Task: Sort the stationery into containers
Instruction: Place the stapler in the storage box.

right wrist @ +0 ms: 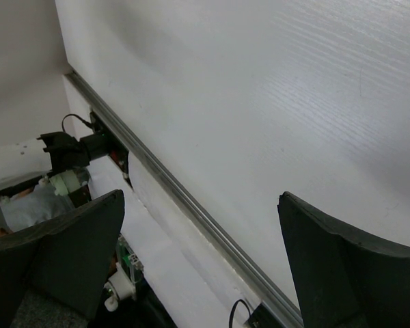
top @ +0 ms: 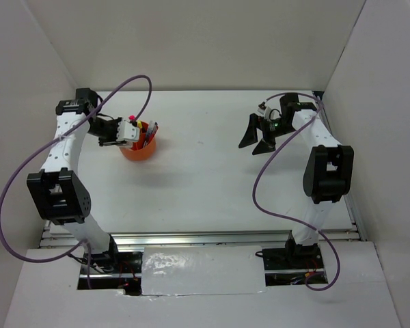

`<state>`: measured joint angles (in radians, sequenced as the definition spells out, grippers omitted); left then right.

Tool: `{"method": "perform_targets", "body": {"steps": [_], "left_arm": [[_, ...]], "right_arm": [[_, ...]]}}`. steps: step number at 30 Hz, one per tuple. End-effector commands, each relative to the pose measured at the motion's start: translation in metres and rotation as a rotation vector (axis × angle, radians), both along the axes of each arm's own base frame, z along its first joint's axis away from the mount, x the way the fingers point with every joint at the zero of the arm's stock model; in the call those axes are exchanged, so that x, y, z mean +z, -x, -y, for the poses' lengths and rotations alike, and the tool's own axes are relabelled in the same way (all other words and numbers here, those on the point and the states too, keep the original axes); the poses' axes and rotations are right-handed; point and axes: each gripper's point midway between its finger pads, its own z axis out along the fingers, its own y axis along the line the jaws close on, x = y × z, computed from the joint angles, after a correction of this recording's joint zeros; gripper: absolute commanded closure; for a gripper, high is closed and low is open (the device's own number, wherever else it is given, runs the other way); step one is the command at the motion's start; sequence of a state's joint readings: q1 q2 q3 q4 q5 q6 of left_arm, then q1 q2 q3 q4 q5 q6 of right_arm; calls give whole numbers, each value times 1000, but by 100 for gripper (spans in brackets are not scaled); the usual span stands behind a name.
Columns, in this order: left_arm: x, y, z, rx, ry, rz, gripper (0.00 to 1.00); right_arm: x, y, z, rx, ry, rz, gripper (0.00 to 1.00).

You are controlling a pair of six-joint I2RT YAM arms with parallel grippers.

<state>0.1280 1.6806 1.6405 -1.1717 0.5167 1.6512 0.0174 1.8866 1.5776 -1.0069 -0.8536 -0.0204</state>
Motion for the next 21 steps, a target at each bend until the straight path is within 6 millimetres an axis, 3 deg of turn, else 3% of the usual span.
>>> {"method": "perform_targets", "body": {"steps": [1, 21], "left_arm": [[-2, -18, 1, -51, -32, 48, 99], [-30, -48, -2, -109, -131, 45, 91]], "right_arm": [[4, 1, -3, 18, -6, 14, 1], [1, 0, -2, 20, 1, 6, 1]]}}
